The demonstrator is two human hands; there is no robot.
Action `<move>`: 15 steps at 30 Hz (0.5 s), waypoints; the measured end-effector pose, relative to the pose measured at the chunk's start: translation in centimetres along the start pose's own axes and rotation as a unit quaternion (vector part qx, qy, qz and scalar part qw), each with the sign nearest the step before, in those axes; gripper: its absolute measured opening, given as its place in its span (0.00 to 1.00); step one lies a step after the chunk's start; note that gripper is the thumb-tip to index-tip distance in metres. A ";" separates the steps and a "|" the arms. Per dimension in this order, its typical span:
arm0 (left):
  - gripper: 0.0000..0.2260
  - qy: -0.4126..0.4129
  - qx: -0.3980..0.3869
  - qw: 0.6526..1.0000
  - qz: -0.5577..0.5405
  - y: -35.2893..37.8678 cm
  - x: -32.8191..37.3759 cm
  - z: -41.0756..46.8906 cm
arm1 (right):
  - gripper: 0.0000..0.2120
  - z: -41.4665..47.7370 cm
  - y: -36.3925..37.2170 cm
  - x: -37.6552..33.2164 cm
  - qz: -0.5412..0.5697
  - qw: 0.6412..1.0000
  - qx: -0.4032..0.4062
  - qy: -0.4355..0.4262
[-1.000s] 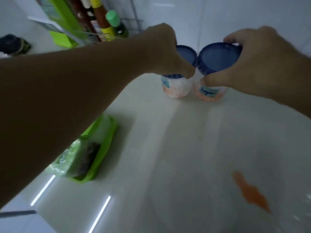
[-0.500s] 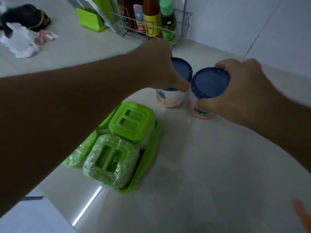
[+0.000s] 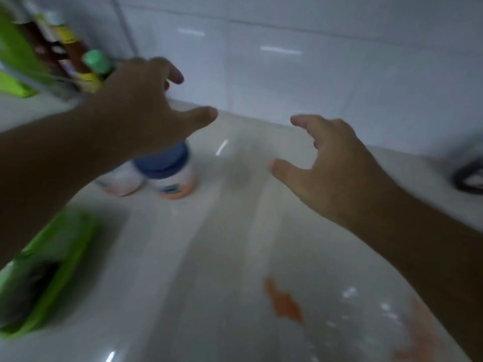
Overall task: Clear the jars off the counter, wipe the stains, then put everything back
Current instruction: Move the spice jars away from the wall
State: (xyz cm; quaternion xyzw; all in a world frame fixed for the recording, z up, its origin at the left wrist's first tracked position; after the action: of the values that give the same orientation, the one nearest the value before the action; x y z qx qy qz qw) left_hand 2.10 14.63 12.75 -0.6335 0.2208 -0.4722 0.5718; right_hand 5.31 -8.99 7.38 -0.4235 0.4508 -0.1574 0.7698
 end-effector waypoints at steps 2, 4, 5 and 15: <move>0.37 0.044 -0.026 0.998 -0.037 2.7 6.2 -1.7 | 0.30 -3.7 -4.7 5.2 -0.031 0.998 0.021 0.047; 0.33 0.098 -0.058 0.991 -0.075 6.4 12.4 -3.5 | 0.26 -7.1 -9.7 10.4 -0.094 0.991 0.051 0.080; 0.31 0.122 -0.079 0.985 -0.090 8.3 15.3 -4.3 | 0.24 -8.7 -12.1 12.9 -0.134 0.985 0.062 0.091; 0.37 0.237 -0.189 0.942 -0.145 19.5 38.7 -10.3 | 0.37 -12.1 -24.1 26.6 -0.230 0.959 -0.022 0.163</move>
State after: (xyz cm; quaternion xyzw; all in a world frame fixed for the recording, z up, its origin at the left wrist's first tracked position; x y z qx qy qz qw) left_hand 16.07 -27.29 6.89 -0.6250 0.3408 -0.6360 0.2979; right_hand 13.11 -46.02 8.72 -0.5013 0.4640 -0.3875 0.6191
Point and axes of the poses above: each hand's wrist, its own z-axis towards the middle knuckle, its own y-axis out of the palm, x = y × z, the point moved 5 cm from there along z, towards the middle knuckle, and after that the axes turned 15 degrees about -y, right-handed, at the moved point
